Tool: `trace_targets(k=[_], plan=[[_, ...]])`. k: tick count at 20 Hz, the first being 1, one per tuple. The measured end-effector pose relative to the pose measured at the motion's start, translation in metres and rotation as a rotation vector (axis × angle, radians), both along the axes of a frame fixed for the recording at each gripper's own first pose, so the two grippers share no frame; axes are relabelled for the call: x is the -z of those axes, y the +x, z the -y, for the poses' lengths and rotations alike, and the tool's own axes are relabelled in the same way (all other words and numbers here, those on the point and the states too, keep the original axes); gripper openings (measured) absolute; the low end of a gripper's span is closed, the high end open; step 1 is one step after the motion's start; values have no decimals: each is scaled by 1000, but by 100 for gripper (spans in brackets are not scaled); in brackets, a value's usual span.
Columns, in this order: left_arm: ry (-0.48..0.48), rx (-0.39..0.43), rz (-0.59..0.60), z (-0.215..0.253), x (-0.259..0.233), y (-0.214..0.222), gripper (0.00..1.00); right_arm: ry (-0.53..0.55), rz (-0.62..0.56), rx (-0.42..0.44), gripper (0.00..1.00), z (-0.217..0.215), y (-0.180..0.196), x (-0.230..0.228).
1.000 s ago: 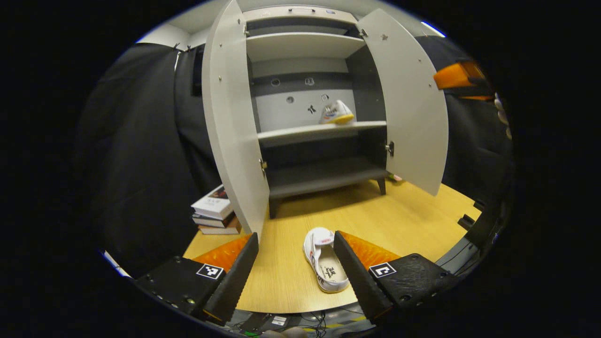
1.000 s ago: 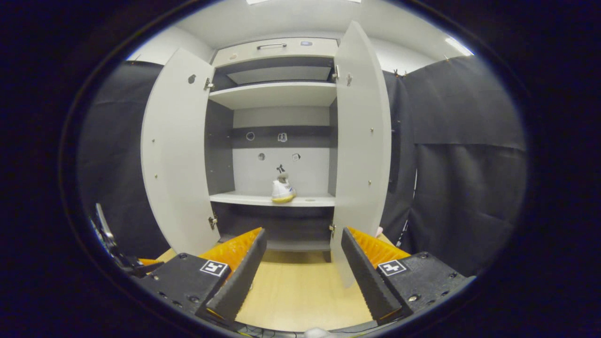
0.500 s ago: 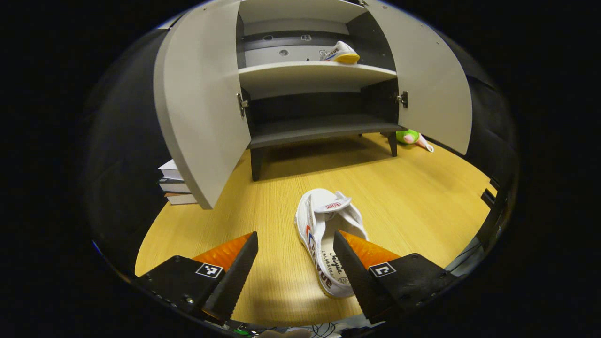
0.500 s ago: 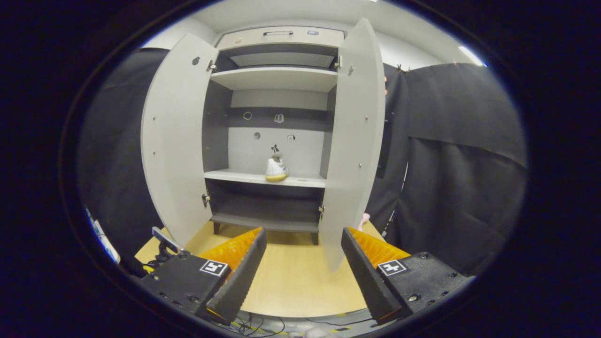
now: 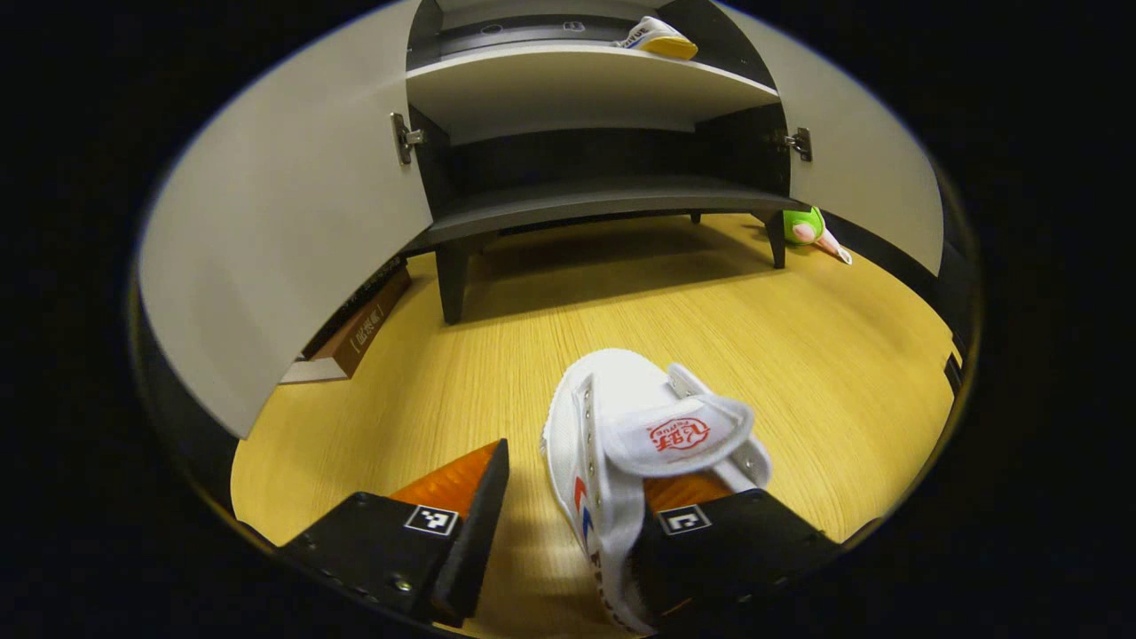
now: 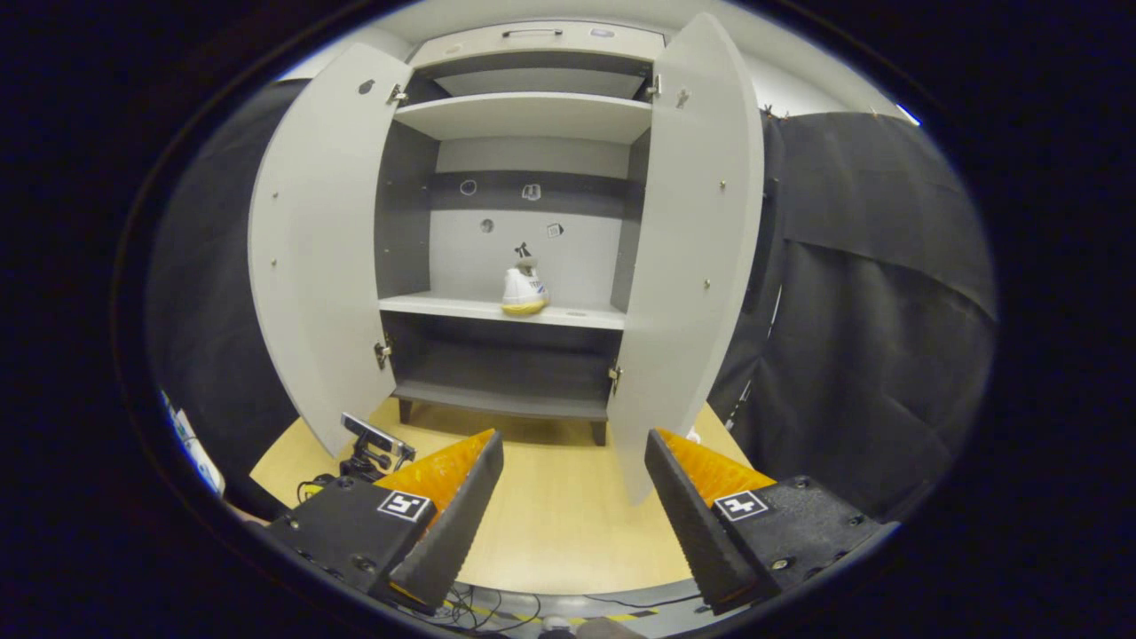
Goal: Grab one shoe with the right hand and put it into the shoe cabinet, grab the other shoe with the left hand and put it into the shoe cabinet; then close the right door with the right hand and the left door with the left hand.
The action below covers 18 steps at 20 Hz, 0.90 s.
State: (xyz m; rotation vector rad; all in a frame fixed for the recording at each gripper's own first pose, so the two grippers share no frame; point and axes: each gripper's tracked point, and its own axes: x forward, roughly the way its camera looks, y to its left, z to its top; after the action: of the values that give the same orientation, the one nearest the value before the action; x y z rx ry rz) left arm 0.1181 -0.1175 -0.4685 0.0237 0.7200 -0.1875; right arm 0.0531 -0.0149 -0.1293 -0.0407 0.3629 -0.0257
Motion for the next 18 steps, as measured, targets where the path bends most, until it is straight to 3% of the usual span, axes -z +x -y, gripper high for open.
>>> trace_targets(k=[2,6,10,18], plan=[[8,-32,-20,-3,1,1,20,13,5,-2,100,3,5,0],[21,-55,-57,-8,-12,3,16,31,20,4,100,15,14,-3],[42,-56,-2,-10,-53,3,14,43,61,0,100,24,24,-14],[30,-127,167,-18,-207,5,14,105,137,-96,100,16,47,-41]])
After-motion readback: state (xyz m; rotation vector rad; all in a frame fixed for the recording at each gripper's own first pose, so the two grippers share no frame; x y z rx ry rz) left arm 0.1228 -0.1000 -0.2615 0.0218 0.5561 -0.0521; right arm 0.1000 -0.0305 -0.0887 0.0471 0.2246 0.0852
